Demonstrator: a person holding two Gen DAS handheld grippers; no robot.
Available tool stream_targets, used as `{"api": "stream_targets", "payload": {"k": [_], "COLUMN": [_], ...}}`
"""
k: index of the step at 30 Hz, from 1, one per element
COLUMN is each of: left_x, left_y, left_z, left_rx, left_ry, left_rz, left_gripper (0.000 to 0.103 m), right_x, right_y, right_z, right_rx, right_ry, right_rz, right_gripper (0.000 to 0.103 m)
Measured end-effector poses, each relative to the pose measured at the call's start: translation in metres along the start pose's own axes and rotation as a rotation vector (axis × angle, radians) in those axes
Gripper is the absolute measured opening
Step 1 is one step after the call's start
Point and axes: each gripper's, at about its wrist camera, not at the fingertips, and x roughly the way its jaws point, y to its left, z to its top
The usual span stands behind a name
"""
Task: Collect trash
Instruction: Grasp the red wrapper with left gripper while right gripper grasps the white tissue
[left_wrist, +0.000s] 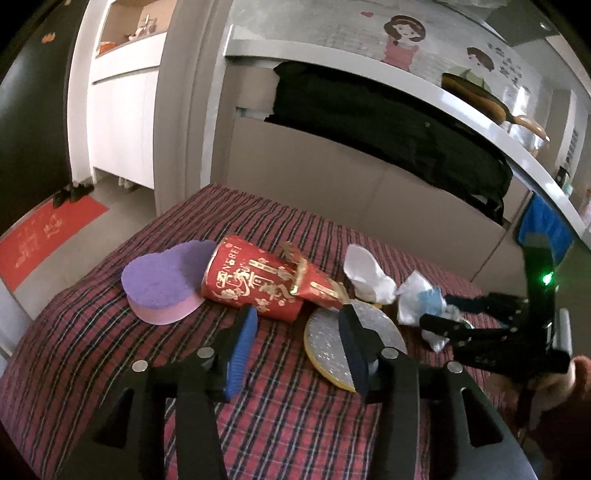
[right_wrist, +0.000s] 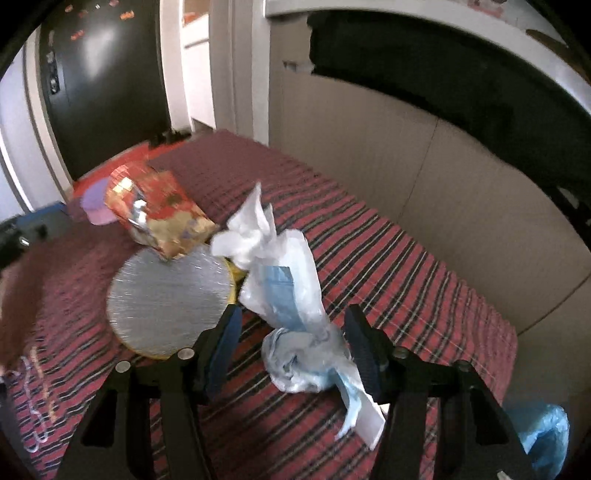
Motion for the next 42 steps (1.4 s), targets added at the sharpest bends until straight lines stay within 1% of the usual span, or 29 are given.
{"api": "stream_targets", "payload": {"k": [1,2,3,4,5,7,9,11,13,15,16,18,20,21,23,24,25,26,28,31,36,42], "left_x": [0.002,0.005,0.01,0.014,0.018,0.029,0.041,0.054,0.068,0.08,0.082,0.082,0.082,0.082,0.083,0.084,0.084,0.084,0.078,0.07,0.045,0.003], "left_y": [-0.001,-0.001,-0.003,-0.004,-0.007,-0.015,-0.022,-0.024,-0.023,-0.023,-0.025,-0.029,-0.032,-0.034,-0.04,-0.043,-0.046,-0.048,-0.05,-0.053,-0.062,-0.088], "left_z": [0.002,0.003,0.005,0.007,0.008,0.015,0.024,0.032,0.037,0.039,0.039,0.038,0.035,0.034,0.03,0.028,0.026,0.024,0.02,0.016,0.009,0.008], "left_rx": [-0.002,-0.004,-0.008,-0.007,-0.002,0.025,0.041,0.041,0.027,0.019,0.022,0.02,0.008,0.008,0.025,0.033,0.035,0.035,0.04,0.038,0.057,0.133], "left_ry": [0.004,0.01,0.017,0.022,0.027,0.034,0.026,0.032,0.036,0.056,0.043,0.032,0.038,0.041,0.052,0.063,0.076,0.079,0.066,0.061,0.03,-0.05], "left_rz": [-0.002,-0.007,-0.017,-0.022,-0.024,-0.014,0.023,0.066,0.093,0.111,0.122,0.125,0.081,0.067,0.053,0.035,0.013,0.004,0.012,0.011,0.002,0.007], "left_gripper": [0.05,0.05,0.05,0.05,0.05,0.051,0.051,0.051,0.051,0.051,0.051,0.051,0.05,0.048,0.038,0.031,0.025,0.023,0.018,0.013,0.009,0.007], "right_x": [0.005,0.007,0.007,0.003,0.0,-0.011,-0.022,-0.034,-0.045,-0.053,-0.057,-0.064,-0.071,-0.073,-0.075,-0.077,-0.079,-0.08,-0.085,-0.09,-0.098,-0.12], "right_y": [-0.001,-0.002,-0.004,-0.007,-0.01,-0.016,-0.02,-0.028,-0.038,-0.045,-0.049,-0.055,-0.06,-0.061,-0.063,-0.063,-0.062,-0.062,-0.06,-0.056,-0.054,-0.051], "right_z": [-0.001,-0.003,-0.005,-0.007,-0.009,-0.014,-0.019,-0.025,-0.034,-0.043,-0.047,-0.055,-0.062,-0.065,-0.066,-0.068,-0.067,-0.068,-0.069,-0.072,-0.076,-0.08], "right_rx": [0.001,0.001,0.005,0.023,0.038,0.057,0.066,0.097,0.133,0.155,0.167,0.186,0.204,0.212,0.224,0.229,0.231,0.232,0.229,0.221,0.213,0.211], "right_ry": [0.008,0.008,0.001,-0.013,-0.019,-0.031,-0.049,-0.057,-0.059,-0.063,-0.065,-0.072,-0.083,-0.088,-0.094,-0.096,-0.098,-0.104,-0.115,-0.126,-0.132,-0.171], "right_rz": [-0.011,-0.025,-0.025,-0.005,0.003,-0.008,-0.027,-0.02,-0.008,-0.008,-0.011,-0.018,-0.019,-0.018,-0.012,-0.008,-0.004,-0.002,0.0,0.001,0.01,0.002], "right_gripper": [0.041,0.039,0.038,0.036,0.035,0.029,0.028,0.028,0.028,0.028,0.028,0.028,0.028,0.027,0.026,0.024,0.024,0.023,0.021,0.017,0.01,0.008]}}
